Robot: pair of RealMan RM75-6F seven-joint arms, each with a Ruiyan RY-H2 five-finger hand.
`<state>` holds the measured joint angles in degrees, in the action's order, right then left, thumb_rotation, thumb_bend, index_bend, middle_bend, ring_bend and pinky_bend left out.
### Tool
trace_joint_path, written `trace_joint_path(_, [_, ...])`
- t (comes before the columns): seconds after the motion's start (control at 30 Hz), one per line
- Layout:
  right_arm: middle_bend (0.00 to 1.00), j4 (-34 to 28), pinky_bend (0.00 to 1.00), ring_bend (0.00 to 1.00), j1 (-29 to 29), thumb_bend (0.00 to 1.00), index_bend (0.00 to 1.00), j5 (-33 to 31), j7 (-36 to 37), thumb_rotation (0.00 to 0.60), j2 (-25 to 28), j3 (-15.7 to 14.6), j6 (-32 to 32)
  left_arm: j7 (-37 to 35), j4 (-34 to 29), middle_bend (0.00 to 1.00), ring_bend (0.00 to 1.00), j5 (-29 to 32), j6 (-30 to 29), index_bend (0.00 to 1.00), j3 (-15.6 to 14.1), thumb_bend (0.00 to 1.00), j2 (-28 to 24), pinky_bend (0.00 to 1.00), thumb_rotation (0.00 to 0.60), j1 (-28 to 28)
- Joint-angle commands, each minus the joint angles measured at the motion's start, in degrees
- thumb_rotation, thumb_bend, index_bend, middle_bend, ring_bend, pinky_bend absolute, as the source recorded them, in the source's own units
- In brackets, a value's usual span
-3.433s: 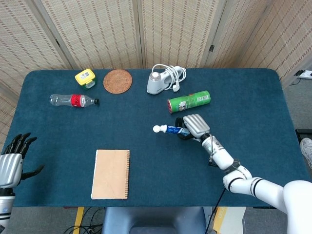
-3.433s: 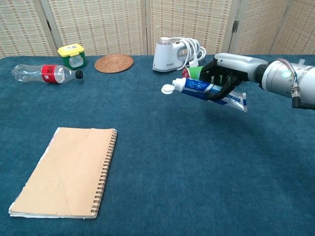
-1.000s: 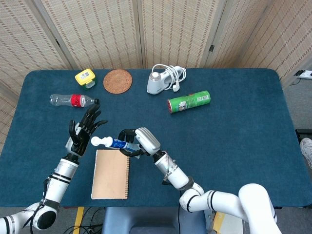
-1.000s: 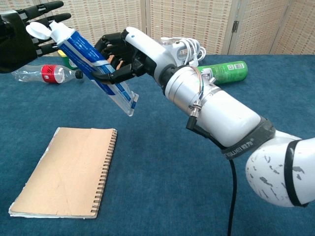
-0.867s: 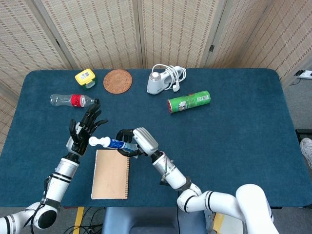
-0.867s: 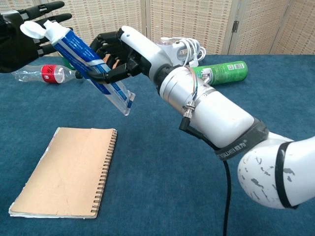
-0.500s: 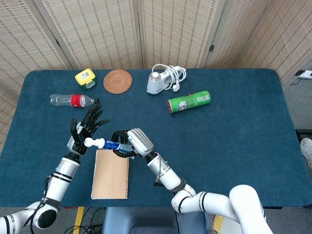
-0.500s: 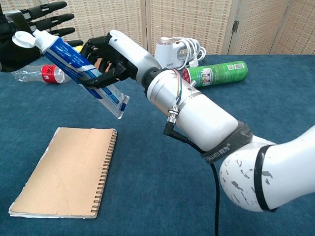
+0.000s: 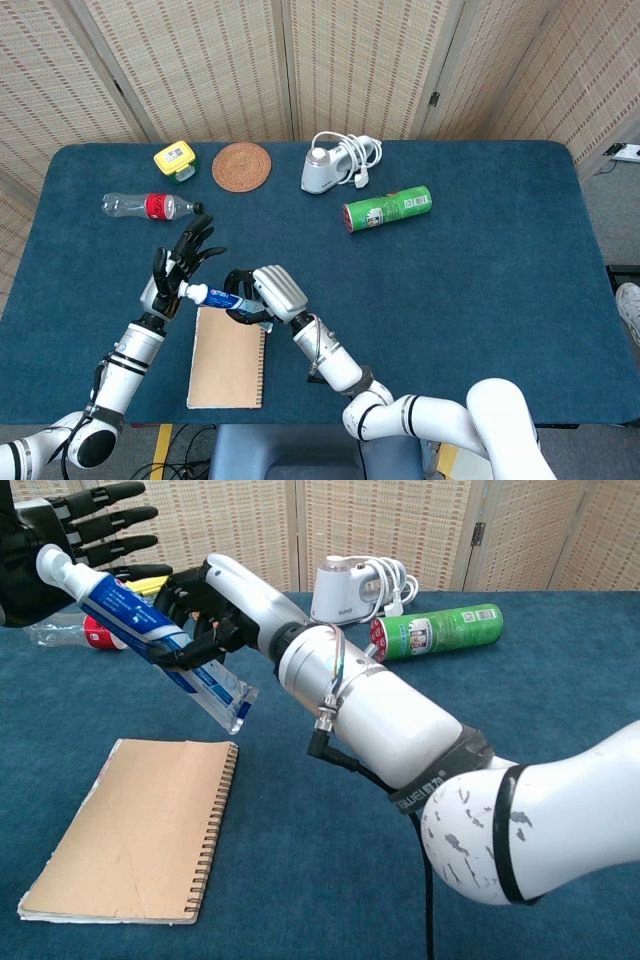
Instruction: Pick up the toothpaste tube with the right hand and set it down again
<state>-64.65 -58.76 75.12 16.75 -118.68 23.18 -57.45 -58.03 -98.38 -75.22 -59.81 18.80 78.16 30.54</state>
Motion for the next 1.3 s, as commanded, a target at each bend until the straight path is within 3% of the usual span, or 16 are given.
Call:
trace_joint_path(0.03, [0.64, -0.69, 0.61, 0.61, -0.18, 0.45, 0.72, -0.81, -0.60, 0.600, 0.34, 0.37, 1.04, 1.63, 1.08, 0.01, 0.00, -1.13, -0.37, 0.00, -0.61, 0.10, 0.33, 0.21, 0.003, 0.39])
trace_joint_path(0.23, [0.64, -2.49, 0.61, 0.61, -0.19, 0.45, 0.72, -2.20, -0.66, 0.600, 1.75, 0.32, 3.75, 1.96, 3.07, 0.01, 0.00, -3.96, -1.08, 0.00, -1.25, 0.09, 0.32, 0.21, 0.002, 1.03])
trace_joint_path(0.77, [0.64, -9.71, 0.61, 0.61, 0.17, 0.45, 0.72, -8.01, 3.96, 0.600, 7.89, 1.82, 13.04, 4.11, 14.90, 0.01, 0.00, -18.33, -7.72, 0.00, -6.99, 0.06, 2.21, 0.19, 0.000, 4.09])
trace_joint_path(1.3, [0.65, -13.56, 0.61, 0.62, 0.10, 0.45, 0.74, -11.35, 8.17, 0.600, 13.42, 2.30, 20.21, 5.75, 21.82, 0.01, 0.00, -22.69, -10.43, 0.00, -11.58, 0.06, 2.77, 0.19, 0.000, 7.31])
